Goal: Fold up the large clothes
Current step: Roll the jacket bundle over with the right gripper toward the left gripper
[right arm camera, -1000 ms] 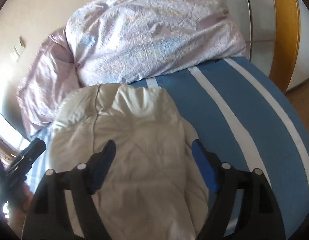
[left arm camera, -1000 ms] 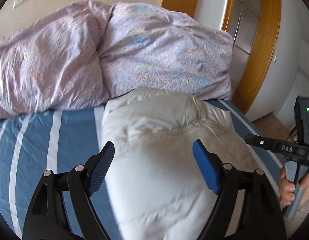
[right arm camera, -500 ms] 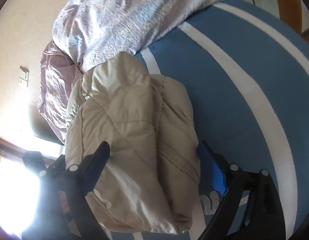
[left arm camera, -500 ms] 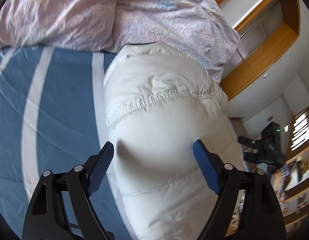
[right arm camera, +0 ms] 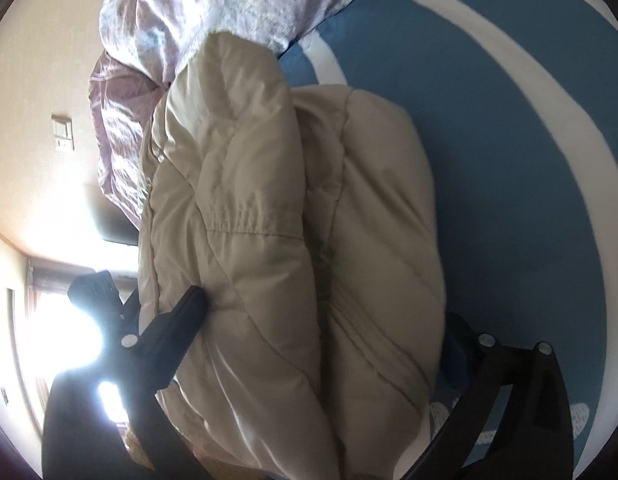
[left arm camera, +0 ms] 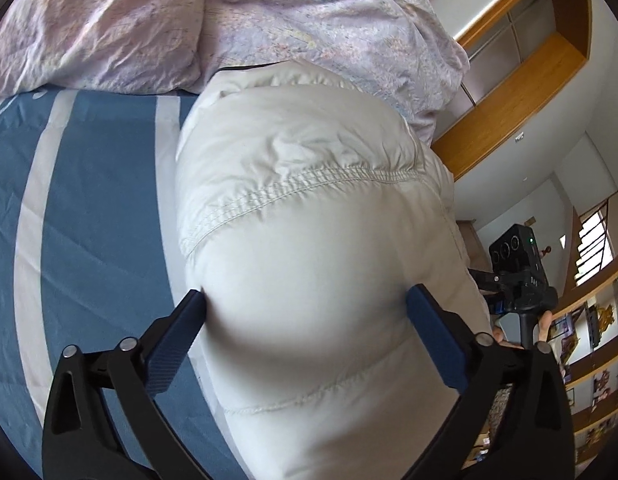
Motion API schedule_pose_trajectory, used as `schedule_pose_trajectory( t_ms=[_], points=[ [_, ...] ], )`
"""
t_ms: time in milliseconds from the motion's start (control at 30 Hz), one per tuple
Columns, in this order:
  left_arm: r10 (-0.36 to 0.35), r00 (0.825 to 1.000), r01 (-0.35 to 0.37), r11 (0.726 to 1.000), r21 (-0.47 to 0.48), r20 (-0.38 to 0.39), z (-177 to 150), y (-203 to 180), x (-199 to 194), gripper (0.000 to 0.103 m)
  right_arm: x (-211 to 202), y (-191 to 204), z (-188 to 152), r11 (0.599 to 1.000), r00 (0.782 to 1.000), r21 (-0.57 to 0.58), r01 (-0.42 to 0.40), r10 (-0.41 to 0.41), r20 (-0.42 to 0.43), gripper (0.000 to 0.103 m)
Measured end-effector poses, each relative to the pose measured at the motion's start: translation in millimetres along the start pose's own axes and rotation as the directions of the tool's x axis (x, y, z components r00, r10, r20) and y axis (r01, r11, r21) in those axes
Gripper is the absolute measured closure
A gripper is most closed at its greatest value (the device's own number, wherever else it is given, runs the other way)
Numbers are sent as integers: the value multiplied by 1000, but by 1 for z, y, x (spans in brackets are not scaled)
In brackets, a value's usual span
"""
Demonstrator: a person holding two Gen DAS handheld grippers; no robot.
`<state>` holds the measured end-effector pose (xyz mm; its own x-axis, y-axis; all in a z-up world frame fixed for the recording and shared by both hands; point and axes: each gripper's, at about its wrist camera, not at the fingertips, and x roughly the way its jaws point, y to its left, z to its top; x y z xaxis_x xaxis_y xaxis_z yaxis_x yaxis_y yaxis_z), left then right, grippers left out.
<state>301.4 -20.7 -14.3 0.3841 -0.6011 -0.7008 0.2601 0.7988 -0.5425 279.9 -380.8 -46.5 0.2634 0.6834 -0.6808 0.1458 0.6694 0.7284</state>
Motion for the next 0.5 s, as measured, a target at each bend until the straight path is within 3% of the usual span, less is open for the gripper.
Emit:
schedule_pose_trajectory(
  t_ms=[367, 500],
  points=[
    [-23, 1000, 23, 1000, -2, 13, 1, 3, 8, 1, 7, -4, -1, 997, 997, -42, -68, 67, -29, 2],
    [-1, 1000, 1, 1000, 16, 29, -2, 0, 10, 1, 10, -4, -3, 993, 995, -75, -94, 91, -35, 2]
  ],
)
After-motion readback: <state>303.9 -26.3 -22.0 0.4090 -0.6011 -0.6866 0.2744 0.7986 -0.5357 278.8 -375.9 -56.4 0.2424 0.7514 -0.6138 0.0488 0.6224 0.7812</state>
